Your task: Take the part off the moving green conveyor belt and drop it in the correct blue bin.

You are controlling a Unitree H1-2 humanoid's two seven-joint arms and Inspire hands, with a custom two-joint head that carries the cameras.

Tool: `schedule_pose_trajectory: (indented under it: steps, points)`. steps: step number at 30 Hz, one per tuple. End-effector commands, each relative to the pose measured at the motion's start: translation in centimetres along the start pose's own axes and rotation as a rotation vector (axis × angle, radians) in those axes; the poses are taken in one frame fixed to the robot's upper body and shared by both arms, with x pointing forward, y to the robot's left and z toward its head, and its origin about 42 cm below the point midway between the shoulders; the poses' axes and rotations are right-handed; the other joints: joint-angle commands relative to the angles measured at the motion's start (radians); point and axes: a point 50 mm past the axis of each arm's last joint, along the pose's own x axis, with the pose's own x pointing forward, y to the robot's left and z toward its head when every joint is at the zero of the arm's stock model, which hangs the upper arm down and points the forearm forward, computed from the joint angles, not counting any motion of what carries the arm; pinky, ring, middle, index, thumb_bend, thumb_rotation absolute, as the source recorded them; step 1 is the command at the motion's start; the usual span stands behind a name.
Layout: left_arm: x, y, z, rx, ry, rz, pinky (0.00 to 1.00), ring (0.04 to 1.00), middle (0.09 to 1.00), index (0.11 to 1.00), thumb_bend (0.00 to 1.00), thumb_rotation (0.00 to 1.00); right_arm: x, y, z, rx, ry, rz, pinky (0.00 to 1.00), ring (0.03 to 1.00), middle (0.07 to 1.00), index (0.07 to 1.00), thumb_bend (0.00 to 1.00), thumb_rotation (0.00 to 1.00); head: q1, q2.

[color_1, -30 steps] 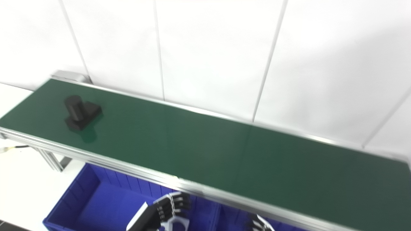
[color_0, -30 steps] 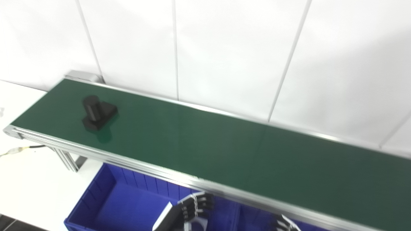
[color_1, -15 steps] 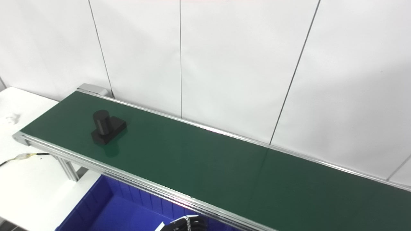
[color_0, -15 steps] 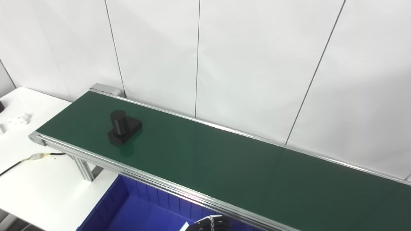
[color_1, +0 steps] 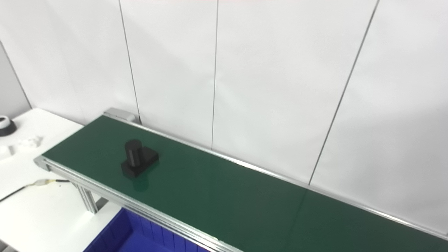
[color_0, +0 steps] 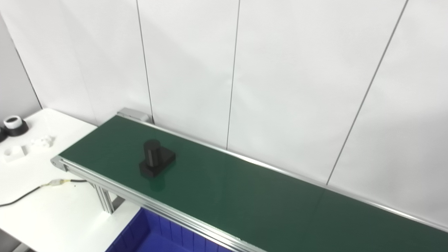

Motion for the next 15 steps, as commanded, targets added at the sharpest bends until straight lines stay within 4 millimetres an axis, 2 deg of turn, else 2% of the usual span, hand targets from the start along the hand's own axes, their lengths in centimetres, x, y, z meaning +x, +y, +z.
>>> schedule_pose_trajectory:
  steps: [1,15]
  points:
    - [1.08,-0.22,1.08,0.008,-0.075,-0.022,0.69,0.734,0.737,0.737,0.98,0.29,0.58,-0.56,1.05,-0.006,-0.087,-0.013,0.63,0.711,0.774,0.854,0.43,0.49,0.000,0.001]
    - [1.19,-0.37,0.93,-0.002,-0.072,-0.019,0.69,0.724,0.727,0.731,0.98,0.27,0.70,-0.80,1.07,-0.015,-0.090,-0.016,0.61,0.702,0.768,0.844,0.42,0.50,-0.001,0.007]
